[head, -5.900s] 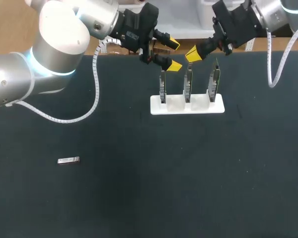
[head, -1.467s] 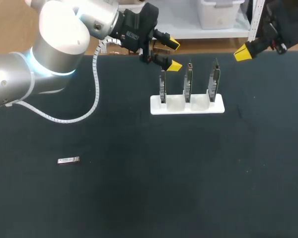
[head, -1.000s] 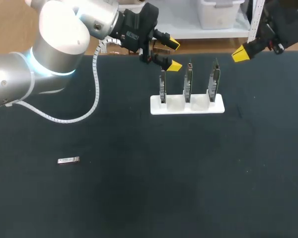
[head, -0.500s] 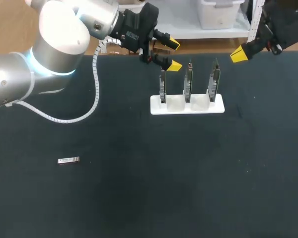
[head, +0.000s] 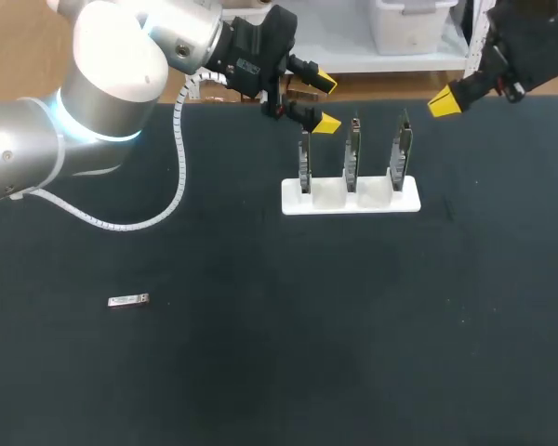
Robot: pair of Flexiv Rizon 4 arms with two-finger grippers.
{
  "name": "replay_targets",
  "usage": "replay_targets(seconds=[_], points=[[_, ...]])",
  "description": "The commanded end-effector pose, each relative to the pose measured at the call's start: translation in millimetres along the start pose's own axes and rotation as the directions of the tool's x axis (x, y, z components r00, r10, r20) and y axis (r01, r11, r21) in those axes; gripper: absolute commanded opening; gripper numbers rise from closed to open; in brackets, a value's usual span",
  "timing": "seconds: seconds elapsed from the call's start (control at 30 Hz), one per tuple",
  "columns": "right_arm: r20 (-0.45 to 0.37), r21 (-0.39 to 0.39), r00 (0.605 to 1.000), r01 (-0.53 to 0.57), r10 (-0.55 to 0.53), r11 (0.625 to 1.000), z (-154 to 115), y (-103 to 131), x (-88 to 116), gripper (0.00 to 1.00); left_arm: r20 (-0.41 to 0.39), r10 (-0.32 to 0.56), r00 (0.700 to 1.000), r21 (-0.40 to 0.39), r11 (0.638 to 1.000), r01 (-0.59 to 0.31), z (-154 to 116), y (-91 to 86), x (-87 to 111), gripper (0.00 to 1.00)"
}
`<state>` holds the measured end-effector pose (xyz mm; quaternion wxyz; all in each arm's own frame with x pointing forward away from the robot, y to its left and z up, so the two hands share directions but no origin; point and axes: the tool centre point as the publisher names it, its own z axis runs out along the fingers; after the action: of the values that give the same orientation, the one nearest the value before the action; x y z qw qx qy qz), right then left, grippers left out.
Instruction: Pick up the optical module with the left hand, and insert it into the network port with the right hand.
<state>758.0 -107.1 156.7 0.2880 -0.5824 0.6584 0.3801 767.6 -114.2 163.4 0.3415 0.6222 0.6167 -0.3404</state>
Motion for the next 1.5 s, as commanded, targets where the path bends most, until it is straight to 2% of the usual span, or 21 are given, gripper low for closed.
replay_targets(seconds=[0.03,0.3,0.33,0.37,1.5], points=[[-0.003,0.002,1.0,-0.005,0.005,1.0,2.9,-1.9,0.4,0.0,0.003,0.002,1.0,-0.002,1.0,-0.002,-0.2,-0.8,0.8,1.0],[-0.004,0.004,1.0,-0.011,0.011,1.0,3.3,-0.4,0.6,0.0,0.003,0.002,1.0,-0.002,1.0,-0.002,-0.2,-0.8,0.8,1.0],[-0.001,-0.001,1.0,-0.013,0.013,1.0,3.6,0.0,0.4,0.14,0.003,0.002,1.0,-0.002,1.0,-0.002,-0.2,-0.8,0.8,1.0],[-0.001,-0.001,1.0,-0.013,0.013,1.0,3.6,0.0,0.4,1.0,0.003,0.002,1.0,-0.002,1.0,-0.002,-0.2,-0.8,0.8,1.0],[-0.001,-0.001,1.0,-0.013,0.013,1.0,3.6,0.0,0.4,1.0,0.006,0.005,1.0,-0.003,1.0,-0.005,-1.2,-0.1,-0.8,1.0]])
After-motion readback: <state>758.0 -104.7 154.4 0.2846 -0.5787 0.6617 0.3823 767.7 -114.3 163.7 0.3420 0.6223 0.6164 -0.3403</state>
